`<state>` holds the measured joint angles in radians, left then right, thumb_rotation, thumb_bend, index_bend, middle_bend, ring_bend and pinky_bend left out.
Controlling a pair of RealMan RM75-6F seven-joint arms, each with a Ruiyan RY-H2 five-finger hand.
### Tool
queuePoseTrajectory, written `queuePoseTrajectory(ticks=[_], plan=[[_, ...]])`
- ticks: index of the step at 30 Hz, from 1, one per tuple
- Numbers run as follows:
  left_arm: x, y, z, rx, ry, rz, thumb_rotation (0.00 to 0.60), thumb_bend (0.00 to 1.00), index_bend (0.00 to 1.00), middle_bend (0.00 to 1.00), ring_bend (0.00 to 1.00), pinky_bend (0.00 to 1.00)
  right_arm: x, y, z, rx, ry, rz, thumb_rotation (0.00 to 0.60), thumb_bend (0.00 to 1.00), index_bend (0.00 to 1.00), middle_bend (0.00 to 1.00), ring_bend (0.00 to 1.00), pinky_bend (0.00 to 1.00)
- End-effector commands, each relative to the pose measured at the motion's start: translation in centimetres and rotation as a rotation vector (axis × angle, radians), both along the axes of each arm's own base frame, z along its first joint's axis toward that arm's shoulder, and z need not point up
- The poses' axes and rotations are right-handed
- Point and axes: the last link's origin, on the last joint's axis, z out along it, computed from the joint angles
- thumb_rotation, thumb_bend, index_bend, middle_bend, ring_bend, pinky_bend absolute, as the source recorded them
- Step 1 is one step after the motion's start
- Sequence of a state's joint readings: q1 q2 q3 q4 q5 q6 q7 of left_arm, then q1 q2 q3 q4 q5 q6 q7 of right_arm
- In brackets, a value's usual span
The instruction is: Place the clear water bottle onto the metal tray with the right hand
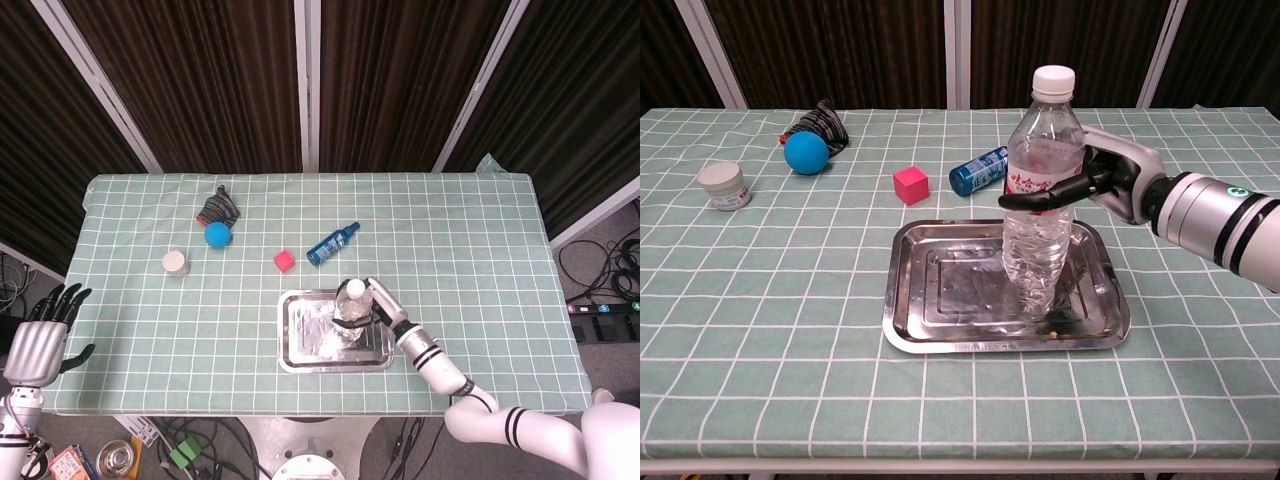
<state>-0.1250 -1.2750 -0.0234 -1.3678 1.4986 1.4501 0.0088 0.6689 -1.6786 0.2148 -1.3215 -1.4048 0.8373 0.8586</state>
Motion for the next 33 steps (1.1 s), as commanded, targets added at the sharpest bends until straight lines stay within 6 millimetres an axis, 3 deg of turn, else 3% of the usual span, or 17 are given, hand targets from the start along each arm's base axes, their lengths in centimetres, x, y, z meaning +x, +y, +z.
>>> queuePoseTrajectory(ticks=[1,6,12,15,19,23,26,29,33], plan=[[0.1,0.0,0.0,0.001,0.000,-0.005,0.600,0.23,0.16,0.19,0.09,0.19,-0.3,0.3,0.2,0.022,0.022,0.022,0.600,0.00,0.57,0.49,0.31,0.38],[0.3,0.1,0.1,0.006,0.000,-0.015,0.600,0.23,0.16,0.19,0.09,0.19,-0.9,0.6,1.0,0.062,0.075,0.072,0.600,0.00,0.22,0.32,0.13,0.22],[0.7,0.0,-0.2,-0.004,0.000,-0.022,0.600,0.23,0.16,0.19,0.09,0.19,-2.0,1.2,3.2,0.102,0.130,0.106,0.600,0.00,0.02,0.10,0.00,0.06],[1.1,0.1,-0.3,-0.005,0.001,-0.031,0.600,0.23,0.16,0.19,0.09,0.19,-2.4,1.5,5.2,0.105,0.153,0.126,0.600,0.00,0.00,0.02,0.00,0.00],[1.5,0.0,-0.2,-0.004,0.002,-0.033,0.600,0.23,0.16,0.19,0.09,0.19,-4.1,2.5,9.2,0.086,0.303,0.184,0.600,0.00,0.00,0.00,0.00,0.00],[1.7,0.2,0.0,-0.005,0.015,-0.027,0.600,0.23,0.16,0.19,0.09,0.19,-8.0,4.6,16.1,-0.025,0.735,0.249,0.600,0.00,0.00,0.00,0.00,0.00],[1.7,0.4,0.2,-0.006,0.011,-0.017,0.600,0.23,0.16,0.19,0.09,0.19,-11.1,7.1,19.9,-0.183,1.039,0.186,0.600,0.00,0.00,0.00,0.00,0.00],[1.7,0.6,0.2,-0.010,0.011,-0.015,0.600,0.23,0.16,0.19,0.09,0.19,-13.2,9.3,20.7,-0.311,1.211,0.068,0.600,0.00,0.00,0.00,0.00,0.00],[1.7,0.8,0.0,-0.006,-0.002,-0.015,0.600,0.23,0.16,0.19,0.09,0.19,-15.4,10.3,20.3,-0.427,1.226,0.010,0.600,0.00,0.00,0.00,0.00,0.00]])
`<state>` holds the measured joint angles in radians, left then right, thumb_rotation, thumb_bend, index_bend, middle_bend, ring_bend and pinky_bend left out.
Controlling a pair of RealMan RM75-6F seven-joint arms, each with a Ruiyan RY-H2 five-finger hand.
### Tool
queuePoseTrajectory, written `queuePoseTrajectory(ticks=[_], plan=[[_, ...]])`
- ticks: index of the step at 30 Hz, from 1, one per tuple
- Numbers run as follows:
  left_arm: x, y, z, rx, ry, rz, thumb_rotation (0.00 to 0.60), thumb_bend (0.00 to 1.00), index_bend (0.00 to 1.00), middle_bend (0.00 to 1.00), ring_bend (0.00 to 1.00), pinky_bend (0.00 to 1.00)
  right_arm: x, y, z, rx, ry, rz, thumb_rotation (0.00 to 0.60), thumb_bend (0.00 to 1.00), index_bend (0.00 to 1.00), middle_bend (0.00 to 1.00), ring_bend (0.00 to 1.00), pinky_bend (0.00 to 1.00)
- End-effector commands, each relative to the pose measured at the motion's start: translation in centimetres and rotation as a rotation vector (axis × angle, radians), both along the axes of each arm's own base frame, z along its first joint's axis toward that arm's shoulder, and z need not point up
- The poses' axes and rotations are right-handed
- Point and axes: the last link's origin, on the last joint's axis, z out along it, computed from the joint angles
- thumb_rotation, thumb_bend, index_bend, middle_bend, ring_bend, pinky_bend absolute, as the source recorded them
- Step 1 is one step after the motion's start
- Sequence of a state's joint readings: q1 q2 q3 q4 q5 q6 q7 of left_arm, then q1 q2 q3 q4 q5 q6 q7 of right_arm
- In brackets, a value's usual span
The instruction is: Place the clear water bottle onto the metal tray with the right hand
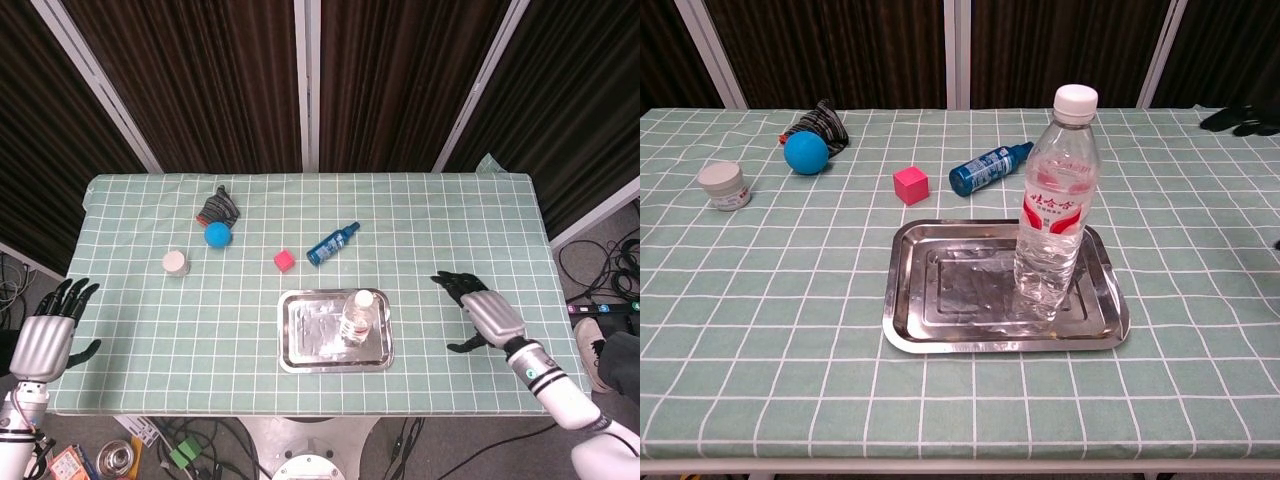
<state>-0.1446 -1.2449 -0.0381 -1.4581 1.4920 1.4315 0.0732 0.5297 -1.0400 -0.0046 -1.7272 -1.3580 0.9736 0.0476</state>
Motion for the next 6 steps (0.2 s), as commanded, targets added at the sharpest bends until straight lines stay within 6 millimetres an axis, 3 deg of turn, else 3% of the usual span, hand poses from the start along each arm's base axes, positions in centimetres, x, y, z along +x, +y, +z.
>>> queuePoseTrajectory(ticks=[1,6], plan=[[0.0,0.0,-0.3,0.000,-0.010,0.003,0.600,0.23,0.16,0.19,0.09,0.19,-6.3,5.3,3.6,-0.316,0.233,-0.116,0.600,0.00,0.00,0.00,0.00,0.00],[-0.3,-0.1,-0.6,-0.004,-0.012,0.006,0.600,0.23,0.16,0.19,0.09,0.19,-7.4,5.2,2.8,-0.367,0.203,-0.063,0.600,0.00,0.00,0.00,0.00,0.00]])
